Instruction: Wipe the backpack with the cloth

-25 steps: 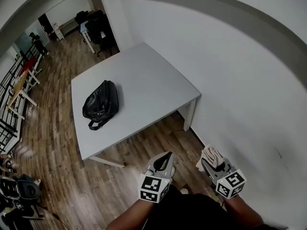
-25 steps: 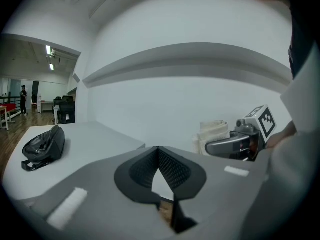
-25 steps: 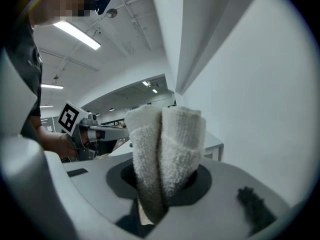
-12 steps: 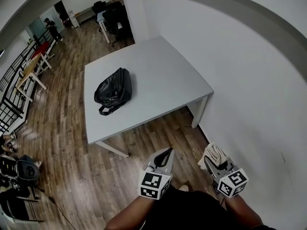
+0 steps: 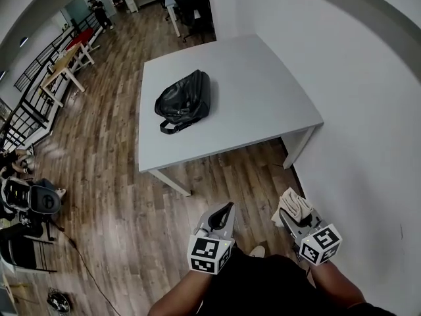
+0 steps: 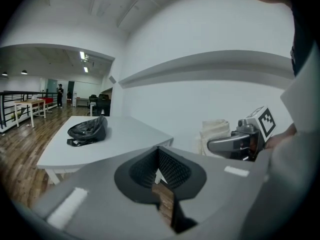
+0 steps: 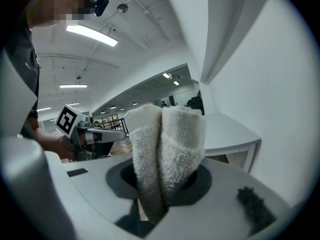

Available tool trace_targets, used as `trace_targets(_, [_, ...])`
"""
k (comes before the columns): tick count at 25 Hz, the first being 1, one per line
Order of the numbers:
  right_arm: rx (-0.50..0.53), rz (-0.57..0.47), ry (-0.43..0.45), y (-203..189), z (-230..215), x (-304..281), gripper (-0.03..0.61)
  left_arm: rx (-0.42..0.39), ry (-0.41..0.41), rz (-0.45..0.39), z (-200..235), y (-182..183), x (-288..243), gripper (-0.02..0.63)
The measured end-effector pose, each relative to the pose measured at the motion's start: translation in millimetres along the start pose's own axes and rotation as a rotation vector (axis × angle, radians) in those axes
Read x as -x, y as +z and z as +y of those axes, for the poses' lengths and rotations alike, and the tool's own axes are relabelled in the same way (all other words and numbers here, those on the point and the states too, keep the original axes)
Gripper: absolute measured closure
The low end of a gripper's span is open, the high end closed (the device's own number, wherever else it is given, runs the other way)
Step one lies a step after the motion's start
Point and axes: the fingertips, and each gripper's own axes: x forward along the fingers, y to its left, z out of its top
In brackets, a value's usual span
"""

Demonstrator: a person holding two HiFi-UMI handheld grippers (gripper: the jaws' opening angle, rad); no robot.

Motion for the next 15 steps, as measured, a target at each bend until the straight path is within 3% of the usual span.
trace_targets(7, [-0.008,0.03,0.083,-3.4,17.2,-42.6,0.48,0.027,0.072,0.018,38.0,-5.1,9.1,0.607])
trace_targets(15, [-0.009,0.056,0.114,-2.9,19.0,-85.8,0.48,0.042,0.101,0.022,74.6,-3.4,2.6,0.607])
